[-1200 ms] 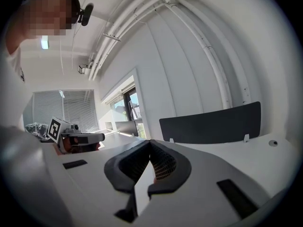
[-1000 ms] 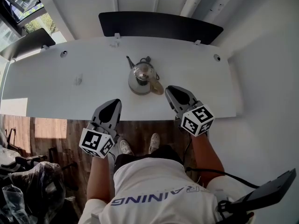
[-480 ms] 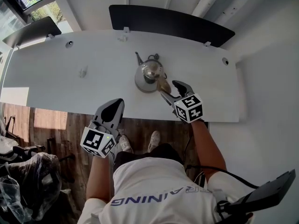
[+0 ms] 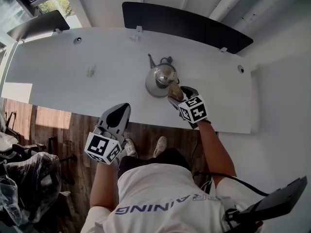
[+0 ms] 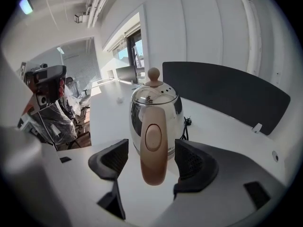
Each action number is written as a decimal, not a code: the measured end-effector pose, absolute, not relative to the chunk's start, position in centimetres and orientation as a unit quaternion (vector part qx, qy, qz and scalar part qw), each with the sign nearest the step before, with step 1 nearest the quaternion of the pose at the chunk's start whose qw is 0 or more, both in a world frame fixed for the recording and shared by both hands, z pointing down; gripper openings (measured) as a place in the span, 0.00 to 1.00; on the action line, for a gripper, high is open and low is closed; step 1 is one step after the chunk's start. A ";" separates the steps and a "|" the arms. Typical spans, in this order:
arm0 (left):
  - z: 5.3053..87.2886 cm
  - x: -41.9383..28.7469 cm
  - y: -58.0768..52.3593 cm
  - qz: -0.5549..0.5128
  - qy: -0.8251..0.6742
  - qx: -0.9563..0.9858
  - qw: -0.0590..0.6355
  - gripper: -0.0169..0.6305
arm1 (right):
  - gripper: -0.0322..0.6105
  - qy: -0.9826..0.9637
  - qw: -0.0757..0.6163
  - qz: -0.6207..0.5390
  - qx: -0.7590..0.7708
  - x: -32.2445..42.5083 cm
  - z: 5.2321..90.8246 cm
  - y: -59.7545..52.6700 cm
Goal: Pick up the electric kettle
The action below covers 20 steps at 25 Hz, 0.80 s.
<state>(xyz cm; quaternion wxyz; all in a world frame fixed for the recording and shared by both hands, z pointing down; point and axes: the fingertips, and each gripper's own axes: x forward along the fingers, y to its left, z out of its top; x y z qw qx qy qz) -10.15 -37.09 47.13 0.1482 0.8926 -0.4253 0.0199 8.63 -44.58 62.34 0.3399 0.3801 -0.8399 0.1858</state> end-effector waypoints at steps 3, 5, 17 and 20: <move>47.3 -10.6 -37.3 0.018 -0.432 0.889 0.149 0.05 | 0.50 -0.833 0.362 0.192 0.372 8.4 63.3 -45.1; 47.5 -10.8 -37.4 0.017 -0.436 0.887 0.150 0.05 | 0.50 -0.827 0.375 0.202 0.367 8.4 64.2 -45.2; 47.8 -11.8 -38.0 0.016 -0.444 0.882 0.157 0.05 | 0.27 -0.817 0.377 0.208 0.384 8.1 65.0 -45.9; 47.9 -11.8 -38.1 0.016 -0.442 0.883 0.158 0.05 | 0.26 -0.817 0.377 0.206 0.384 8.1 65.0 -45.9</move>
